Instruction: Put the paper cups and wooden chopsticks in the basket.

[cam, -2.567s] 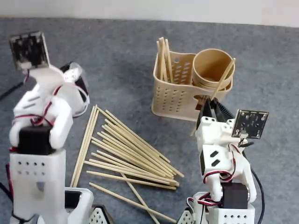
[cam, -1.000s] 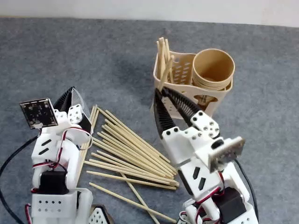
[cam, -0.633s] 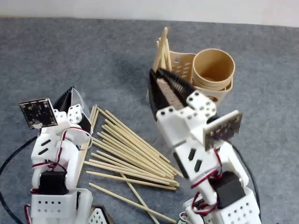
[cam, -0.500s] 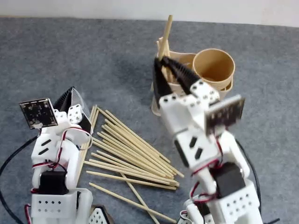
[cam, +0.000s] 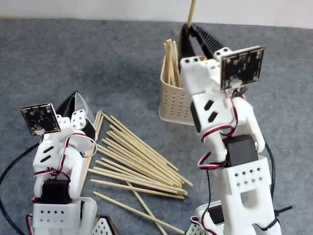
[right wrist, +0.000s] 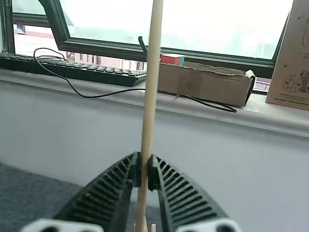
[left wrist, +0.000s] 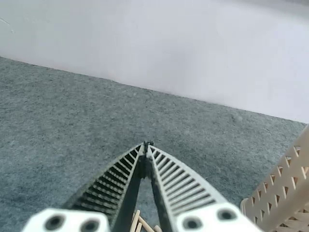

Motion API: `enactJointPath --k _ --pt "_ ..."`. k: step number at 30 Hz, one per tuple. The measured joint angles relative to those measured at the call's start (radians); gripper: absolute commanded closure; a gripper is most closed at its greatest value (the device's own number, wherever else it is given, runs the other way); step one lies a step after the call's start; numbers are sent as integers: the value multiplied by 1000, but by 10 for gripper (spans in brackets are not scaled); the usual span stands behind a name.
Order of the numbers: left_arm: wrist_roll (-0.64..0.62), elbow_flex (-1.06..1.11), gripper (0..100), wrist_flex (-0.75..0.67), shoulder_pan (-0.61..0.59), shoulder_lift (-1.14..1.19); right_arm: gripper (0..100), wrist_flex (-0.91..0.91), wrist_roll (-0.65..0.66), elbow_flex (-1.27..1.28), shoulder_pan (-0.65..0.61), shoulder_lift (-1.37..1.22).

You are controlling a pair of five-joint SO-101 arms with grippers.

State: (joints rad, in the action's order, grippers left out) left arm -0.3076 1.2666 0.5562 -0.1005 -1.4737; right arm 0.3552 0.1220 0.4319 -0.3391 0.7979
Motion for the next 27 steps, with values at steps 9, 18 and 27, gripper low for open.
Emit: enactJointPath --k 9,18,27 --pt "0 0 993 0 0 0 991 0 0 -8 40 -11" --pt "0 0 993 0 0 0 992 0 0 32 64 -87" --pt "0 0 993 0 0 0 972 -2 0 81 68 -91"
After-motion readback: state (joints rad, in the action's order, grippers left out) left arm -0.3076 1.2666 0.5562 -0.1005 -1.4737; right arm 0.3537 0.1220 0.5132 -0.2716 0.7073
